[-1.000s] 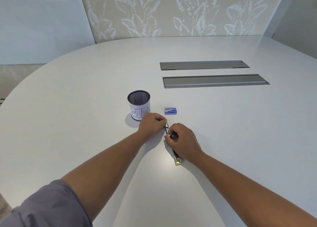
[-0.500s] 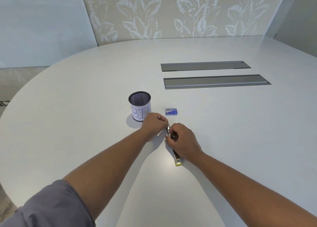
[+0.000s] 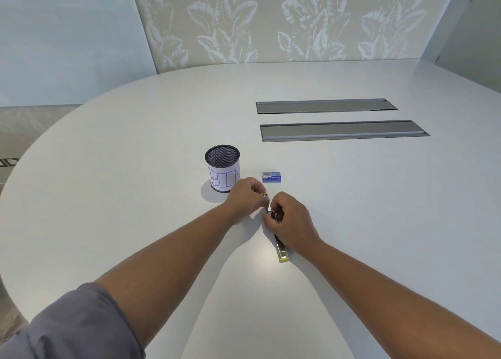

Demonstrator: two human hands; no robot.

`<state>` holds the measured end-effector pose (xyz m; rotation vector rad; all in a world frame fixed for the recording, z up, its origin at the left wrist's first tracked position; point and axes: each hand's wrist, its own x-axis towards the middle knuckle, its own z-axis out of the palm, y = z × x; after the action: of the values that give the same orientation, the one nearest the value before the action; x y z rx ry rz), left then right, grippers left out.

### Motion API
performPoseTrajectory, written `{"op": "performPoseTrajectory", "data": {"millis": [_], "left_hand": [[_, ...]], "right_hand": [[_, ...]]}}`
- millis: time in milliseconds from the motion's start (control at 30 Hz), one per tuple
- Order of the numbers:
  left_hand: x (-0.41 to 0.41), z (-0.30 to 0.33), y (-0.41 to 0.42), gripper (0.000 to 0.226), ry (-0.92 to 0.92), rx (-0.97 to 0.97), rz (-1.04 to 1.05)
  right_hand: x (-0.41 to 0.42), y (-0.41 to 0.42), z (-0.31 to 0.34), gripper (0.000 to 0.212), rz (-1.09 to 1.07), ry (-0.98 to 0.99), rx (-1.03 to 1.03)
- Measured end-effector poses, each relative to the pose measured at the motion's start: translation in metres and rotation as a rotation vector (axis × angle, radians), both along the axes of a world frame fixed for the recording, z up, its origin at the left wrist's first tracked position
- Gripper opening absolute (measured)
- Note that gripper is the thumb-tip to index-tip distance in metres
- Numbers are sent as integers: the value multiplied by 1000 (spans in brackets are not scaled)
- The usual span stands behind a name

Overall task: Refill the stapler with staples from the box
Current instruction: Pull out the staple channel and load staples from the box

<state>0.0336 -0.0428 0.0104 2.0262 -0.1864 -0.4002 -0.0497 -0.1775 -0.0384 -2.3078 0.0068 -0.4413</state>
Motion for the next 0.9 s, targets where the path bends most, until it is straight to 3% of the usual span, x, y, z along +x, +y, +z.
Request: {"op": "performPoseTrajectory", "data": {"millis": [167, 633, 900], "left_hand": [[3, 6, 3, 8, -24, 98, -74], [-2, 33, -6, 17, -103, 386, -245], [-5, 30, -8, 7, -100, 348, -164]], "right_hand": [[0, -1, 0, 25, -10, 8, -2], [-1, -1, 3, 29, -20, 68, 33], [-1, -2, 2, 29, -30, 51, 36]]}}
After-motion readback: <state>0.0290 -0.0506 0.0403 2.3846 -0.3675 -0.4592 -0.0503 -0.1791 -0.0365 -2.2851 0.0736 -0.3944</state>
